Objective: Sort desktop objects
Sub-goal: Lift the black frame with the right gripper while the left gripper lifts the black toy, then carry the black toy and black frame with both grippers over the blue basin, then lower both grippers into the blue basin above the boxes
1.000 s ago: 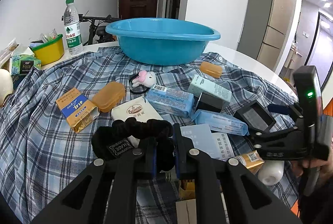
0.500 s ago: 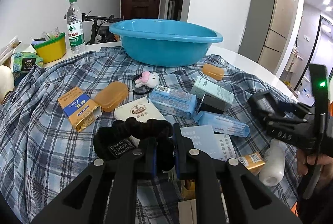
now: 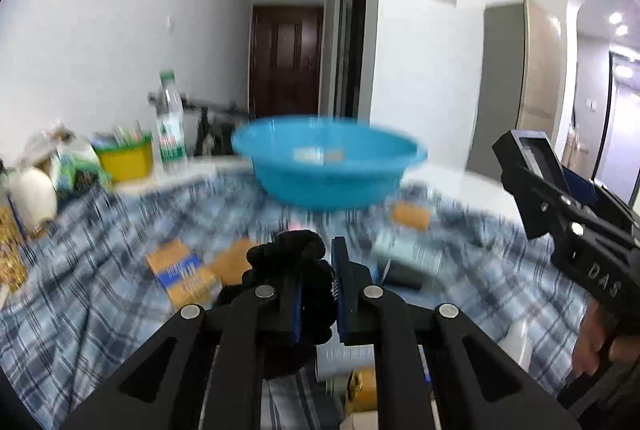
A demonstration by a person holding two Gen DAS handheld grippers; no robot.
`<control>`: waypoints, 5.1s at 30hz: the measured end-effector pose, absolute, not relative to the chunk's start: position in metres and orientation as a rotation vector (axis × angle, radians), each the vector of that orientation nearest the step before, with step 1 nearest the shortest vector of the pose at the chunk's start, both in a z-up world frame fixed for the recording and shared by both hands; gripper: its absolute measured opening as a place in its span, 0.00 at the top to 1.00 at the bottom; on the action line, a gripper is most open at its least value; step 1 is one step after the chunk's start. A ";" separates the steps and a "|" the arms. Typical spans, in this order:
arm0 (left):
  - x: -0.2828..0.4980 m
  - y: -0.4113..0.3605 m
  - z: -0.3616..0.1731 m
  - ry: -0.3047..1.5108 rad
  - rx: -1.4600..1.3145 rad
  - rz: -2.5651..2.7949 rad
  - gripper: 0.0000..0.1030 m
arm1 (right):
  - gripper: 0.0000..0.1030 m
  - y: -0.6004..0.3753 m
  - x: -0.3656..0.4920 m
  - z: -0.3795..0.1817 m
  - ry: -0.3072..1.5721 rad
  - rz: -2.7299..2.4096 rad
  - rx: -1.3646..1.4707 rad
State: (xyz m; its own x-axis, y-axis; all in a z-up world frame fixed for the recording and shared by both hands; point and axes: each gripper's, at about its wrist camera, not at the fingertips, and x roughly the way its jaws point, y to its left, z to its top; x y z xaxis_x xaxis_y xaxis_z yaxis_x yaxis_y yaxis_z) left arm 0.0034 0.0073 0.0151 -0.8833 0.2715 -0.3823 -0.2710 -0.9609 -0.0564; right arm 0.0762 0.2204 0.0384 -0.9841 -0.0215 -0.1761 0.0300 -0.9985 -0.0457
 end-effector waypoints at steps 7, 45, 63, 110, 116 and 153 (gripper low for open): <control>0.038 0.002 0.041 0.043 -0.194 2.908 0.89 | 0.34 0.196 0.104 0.056 0.169 -3.132 -0.033; -0.047 0.011 0.111 0.027 -0.277 2.913 0.89 | 0.34 0.228 0.031 0.122 -0.022 -3.116 0.133; -0.183 0.020 0.141 -0.147 -0.219 2.924 0.89 | 0.33 0.250 -0.107 0.153 -0.179 -3.113 0.137; -0.323 0.047 0.093 -0.024 -0.656 2.862 0.89 | 0.33 0.246 -0.232 0.125 -0.087 -3.012 0.610; -0.337 0.049 0.079 -0.058 -0.832 2.787 0.89 | 0.33 0.246 -0.242 0.116 -0.027 -3.010 0.731; -0.384 0.076 -0.009 0.066 -1.350 2.519 0.89 | 0.33 0.259 -0.303 0.042 0.044 -2.800 1.244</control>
